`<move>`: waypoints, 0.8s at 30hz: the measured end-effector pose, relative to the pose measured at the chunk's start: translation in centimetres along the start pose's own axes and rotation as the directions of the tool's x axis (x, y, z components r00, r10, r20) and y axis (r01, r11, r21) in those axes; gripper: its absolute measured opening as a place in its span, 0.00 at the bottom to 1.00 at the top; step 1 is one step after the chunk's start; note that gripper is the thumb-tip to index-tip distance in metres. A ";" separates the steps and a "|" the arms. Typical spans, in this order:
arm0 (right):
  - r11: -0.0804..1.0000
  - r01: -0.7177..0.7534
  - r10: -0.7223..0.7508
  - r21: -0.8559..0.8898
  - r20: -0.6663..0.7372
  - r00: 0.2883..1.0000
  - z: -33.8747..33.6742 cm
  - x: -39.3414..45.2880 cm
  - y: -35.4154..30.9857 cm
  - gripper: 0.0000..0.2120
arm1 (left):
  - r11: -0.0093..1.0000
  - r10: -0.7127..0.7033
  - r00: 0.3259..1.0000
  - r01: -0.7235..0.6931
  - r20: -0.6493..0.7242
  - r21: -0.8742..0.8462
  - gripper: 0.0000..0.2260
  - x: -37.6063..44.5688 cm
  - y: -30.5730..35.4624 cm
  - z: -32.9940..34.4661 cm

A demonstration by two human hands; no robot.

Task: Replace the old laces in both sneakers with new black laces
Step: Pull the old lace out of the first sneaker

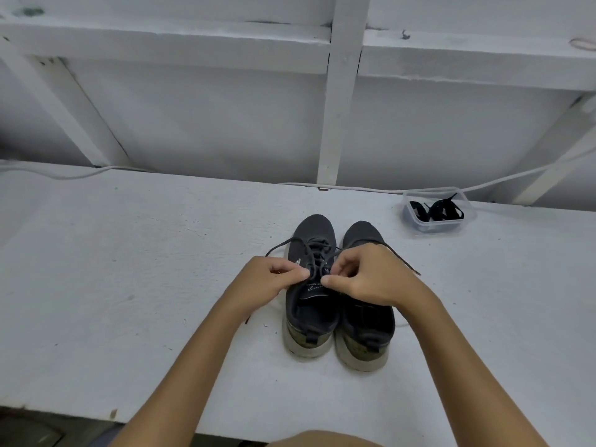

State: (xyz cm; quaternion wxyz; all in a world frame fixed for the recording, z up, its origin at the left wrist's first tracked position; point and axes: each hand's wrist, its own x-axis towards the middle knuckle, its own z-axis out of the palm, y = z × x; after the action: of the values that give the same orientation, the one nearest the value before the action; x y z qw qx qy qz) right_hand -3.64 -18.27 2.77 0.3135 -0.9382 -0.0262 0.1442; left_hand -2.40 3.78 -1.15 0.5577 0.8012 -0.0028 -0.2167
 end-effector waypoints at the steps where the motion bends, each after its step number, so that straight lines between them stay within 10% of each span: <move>1: 1.000 -0.005 0.006 -0.003 0.013 1.000 -0.1 0.0 -0.1 0.10 | 1.000 -0.004 1.000 0.004 0.003 0.005 0.03 0.1 0.1 0.1; 12: 0.997 0.008 -0.029 -0.076 -0.276 0.961 2.9 0.5 -2.5 0.08 | 0.995 0.057 0.993 -0.064 -0.102 -0.071 0.08 1.7 -0.2 -1.1; 24: 0.871 -0.034 0.281 0.490 -0.441 0.852 9.3 0.1 -5.0 0.09 | 0.991 0.023 0.981 -0.048 -0.194 -0.125 0.08 2.5 -1.3 -1.7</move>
State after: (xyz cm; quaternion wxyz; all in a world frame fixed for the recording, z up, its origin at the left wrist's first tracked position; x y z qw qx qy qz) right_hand -6.03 -8.88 -1.32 0.5114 -0.8390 0.1702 -0.0752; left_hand 0.16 5.19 -2.67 0.6098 0.7805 0.0508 -0.1282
